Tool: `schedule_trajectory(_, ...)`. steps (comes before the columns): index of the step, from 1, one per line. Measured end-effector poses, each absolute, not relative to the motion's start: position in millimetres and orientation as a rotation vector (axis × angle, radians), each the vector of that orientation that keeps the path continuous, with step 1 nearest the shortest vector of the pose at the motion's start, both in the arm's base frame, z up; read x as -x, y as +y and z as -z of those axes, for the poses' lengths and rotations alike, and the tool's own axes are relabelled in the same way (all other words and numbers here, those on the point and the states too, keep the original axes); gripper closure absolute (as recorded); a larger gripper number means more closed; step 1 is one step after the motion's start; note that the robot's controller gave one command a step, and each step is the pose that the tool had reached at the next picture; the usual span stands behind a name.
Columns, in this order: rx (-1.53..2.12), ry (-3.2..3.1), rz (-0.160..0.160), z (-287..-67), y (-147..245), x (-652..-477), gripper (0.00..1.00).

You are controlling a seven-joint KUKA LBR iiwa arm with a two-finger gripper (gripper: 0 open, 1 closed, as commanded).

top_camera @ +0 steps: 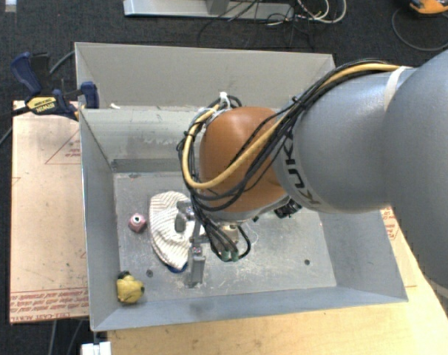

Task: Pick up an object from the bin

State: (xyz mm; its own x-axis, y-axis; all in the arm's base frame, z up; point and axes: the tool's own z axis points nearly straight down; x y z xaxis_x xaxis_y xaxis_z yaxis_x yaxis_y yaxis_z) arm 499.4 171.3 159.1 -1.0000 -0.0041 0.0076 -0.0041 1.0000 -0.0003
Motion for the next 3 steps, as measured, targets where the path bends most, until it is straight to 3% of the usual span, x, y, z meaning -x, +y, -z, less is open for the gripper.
schedule_trajectory(1,0.001,-3.141,0.002,-164,170,-501.3,0.0)
schedule_trajectory(2,-0.188,-3.124,-0.002,-82,135,-528.1,0.0)
schedule_trajectory(3,-0.008,-3.145,0.005,-71,140,-514.1,1.0)
